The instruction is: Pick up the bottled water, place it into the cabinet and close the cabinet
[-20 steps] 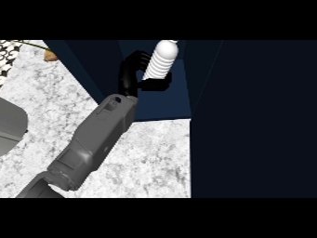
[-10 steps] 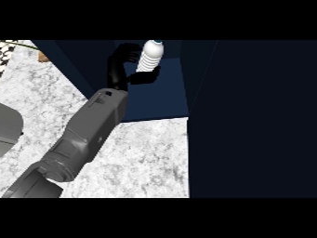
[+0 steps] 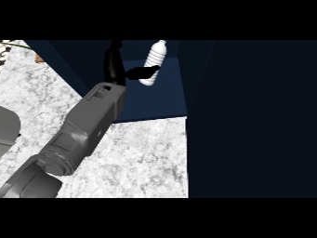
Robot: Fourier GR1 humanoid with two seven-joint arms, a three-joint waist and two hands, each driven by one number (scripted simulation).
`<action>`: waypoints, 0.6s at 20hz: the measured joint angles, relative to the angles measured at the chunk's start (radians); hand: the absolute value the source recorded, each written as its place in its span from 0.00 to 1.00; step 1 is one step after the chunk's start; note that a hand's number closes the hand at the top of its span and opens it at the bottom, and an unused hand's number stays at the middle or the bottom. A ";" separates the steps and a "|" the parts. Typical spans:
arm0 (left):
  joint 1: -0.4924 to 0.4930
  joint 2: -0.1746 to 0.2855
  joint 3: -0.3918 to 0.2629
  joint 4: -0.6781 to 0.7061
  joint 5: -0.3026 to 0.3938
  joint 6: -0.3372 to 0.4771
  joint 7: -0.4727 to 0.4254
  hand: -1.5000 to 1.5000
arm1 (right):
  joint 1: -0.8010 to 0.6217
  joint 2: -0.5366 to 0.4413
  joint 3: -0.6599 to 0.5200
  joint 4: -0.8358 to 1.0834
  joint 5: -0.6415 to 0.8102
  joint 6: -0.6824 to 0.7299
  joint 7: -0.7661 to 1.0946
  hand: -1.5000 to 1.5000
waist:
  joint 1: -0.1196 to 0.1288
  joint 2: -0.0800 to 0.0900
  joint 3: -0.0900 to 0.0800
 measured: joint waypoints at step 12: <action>-0.010 -0.015 0.081 -0.090 0.057 -0.247 -0.149 0.00 | 0.014 -0.003 0.012 -0.002 -0.015 0.018 0.011 0.00 | 0.029 -0.013 0.000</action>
